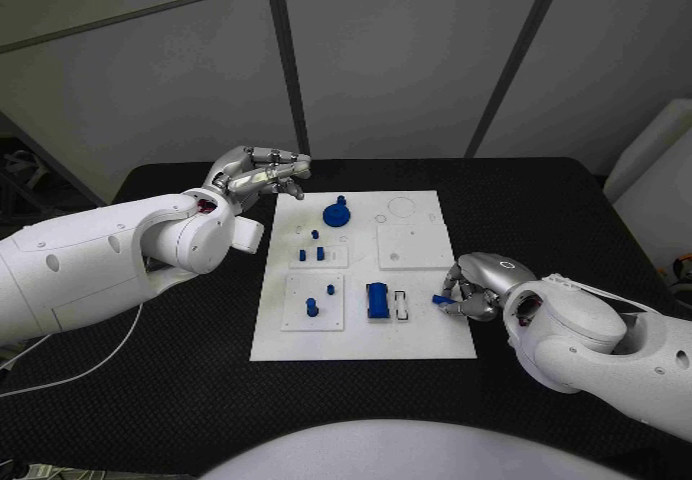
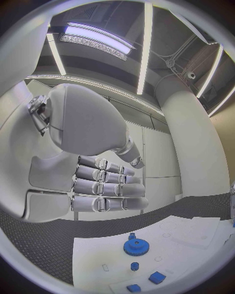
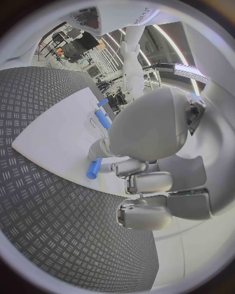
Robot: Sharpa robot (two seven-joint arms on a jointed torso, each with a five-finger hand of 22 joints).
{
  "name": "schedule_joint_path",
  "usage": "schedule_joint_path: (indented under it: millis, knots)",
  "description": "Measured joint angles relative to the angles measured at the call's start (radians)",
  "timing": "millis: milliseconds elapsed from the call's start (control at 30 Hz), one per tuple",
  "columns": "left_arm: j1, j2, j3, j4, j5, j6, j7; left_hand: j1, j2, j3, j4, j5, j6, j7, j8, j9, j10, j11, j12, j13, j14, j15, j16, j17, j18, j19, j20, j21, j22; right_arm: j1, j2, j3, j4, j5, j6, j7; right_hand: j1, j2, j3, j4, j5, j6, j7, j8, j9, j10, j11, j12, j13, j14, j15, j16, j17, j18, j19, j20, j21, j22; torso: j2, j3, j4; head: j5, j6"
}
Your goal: Assemble the parts on the task board
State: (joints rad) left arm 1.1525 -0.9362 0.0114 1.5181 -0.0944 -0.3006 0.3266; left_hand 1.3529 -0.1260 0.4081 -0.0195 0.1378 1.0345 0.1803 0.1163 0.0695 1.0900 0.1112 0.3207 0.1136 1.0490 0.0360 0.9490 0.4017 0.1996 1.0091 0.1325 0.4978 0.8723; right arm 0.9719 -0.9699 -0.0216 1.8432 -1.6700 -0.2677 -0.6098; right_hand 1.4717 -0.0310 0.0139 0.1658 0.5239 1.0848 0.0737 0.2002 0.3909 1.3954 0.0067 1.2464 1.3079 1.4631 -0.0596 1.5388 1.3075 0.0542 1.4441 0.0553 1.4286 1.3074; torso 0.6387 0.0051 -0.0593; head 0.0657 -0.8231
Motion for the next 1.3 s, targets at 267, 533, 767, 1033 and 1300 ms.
schedule_joint_path:
  millis: [267, 533, 767, 1033, 1300]
  knots:
    - [0.0, 0.0, 0.0, 0.0, 0.0, 0.0, -0.001, 0.0, 0.0, 0.0, 0.0, 0.0, 0.0, 0.0, 0.0, 0.0, 0.0, 0.0, 0.0, 0.0, 0.0, 0.0, 0.0, 0.0, 0.0, 0.0, 0.0, 0.0, 0.0, -0.003, -0.013, -0.003, 0.019, 0.107, -0.057, -0.016, 0.005, -0.005, 0.065, 0.01, 0.015, -0.001, -0.001, 0.006, 0.001, 0.0, 0.0, -0.002, -0.001, 0.002, -0.006, 0.0, 0.0, 0.0, 0.004, -0.004, 0.002, 0.0, 0.0, 0.0, 0.0007, 0.003, 0.002]
    - [0.0, 0.001, 0.0, 0.0, 0.0, 0.0, -0.001, 0.0, 0.0, 0.0, 0.0, 0.0, 0.0, 0.0, 0.0, 0.0, 0.0, 0.0, 0.0, 0.0, 0.0, 0.0, 0.0, 0.0, 0.0, 0.0, 0.0, 0.0, 0.0, -0.008, -0.019, -0.007, 0.047, 0.181, -0.122, -0.019, -0.031, -0.042, 0.151, 0.016, 0.015, -0.002, -0.002, 0.006, -0.001, 0.016, -0.016, 0.0, 0.0, 0.005, -0.009, 0.0, 0.0, 0.0, 0.004, -0.004, 0.007, 0.0, 0.0, -0.0002, 0.001, 0.004, 0.003]
    - [0.0, 0.001, 0.0, 0.0, 0.0, 0.0, -0.002, 0.0, 0.0, 0.0, 0.0, 0.0, 0.0, 0.0, 0.0, 0.0, 0.0, 0.0, 0.0, 0.001, 0.0, 0.0, 0.0, 0.0, 0.0, 0.0, 0.0, 0.0, 0.0, -0.006, -0.002, -0.006, 0.066, 0.216, -0.193, -0.004, -0.05, -0.057, 0.17, 0.024, 0.015, -0.002, -0.002, 0.006, -0.001, 0.016, -0.016, 0.008, 0.0, 0.005, -0.009, 0.0, 0.0, 0.0, 0.005, -0.005, 0.007, 0.0, 0.0, -0.0003, 0.0012, 0.004, 0.005]
    - [0.0, 0.002, 0.0, 0.0, 0.0, 0.0, -0.002, 0.0, 0.0, 0.0, 0.0, 0.0, 0.0, 0.0, 0.0, 0.0, 0.0, 0.0, 0.0, 0.001, 0.0, 0.0, 0.0, 0.0, 0.0, 0.0, 0.0, 0.0, 0.0, -0.005, 0.04, -0.006, 0.049, 0.248, -0.221, 0.017, -0.096, -0.064, 0.19, 0.039, 0.009, -0.003, -0.002, 0.023, 0.0, 0.022, -0.014, 0.013, 0.0, 0.004, -0.01, 0.0, 0.0, 0.0, 0.007, -0.007, 0.007, 0.0, 0.001, -0.0003, 0.0012, 0.003, 0.006]
    - [0.0, 0.002, 0.0, 0.003, 0.0, 0.001, -0.002, 0.0, 0.0, 0.0, 0.0, 0.0, 0.0, 0.0, 0.0, 0.0, 0.0, 0.0, 0.0, 0.001, 0.0, 0.0, 0.0, 0.0, 0.0, 0.0, 0.0, 0.0, 0.0, -0.005, 0.086, -0.005, 0.013, 0.277, -0.196, 0.026, -0.168, -0.073, 0.173, 0.075, 0.052, 0.009, -0.002, 0.044, 0.031, 0.031, -0.023, 0.023, 0.0, 0.004, -0.01, 0.0, 0.0, 0.0, 0.007, -0.007, 0.011, 0.0, 0.001, -0.0004, 0.0013, 0.007, 0.005]
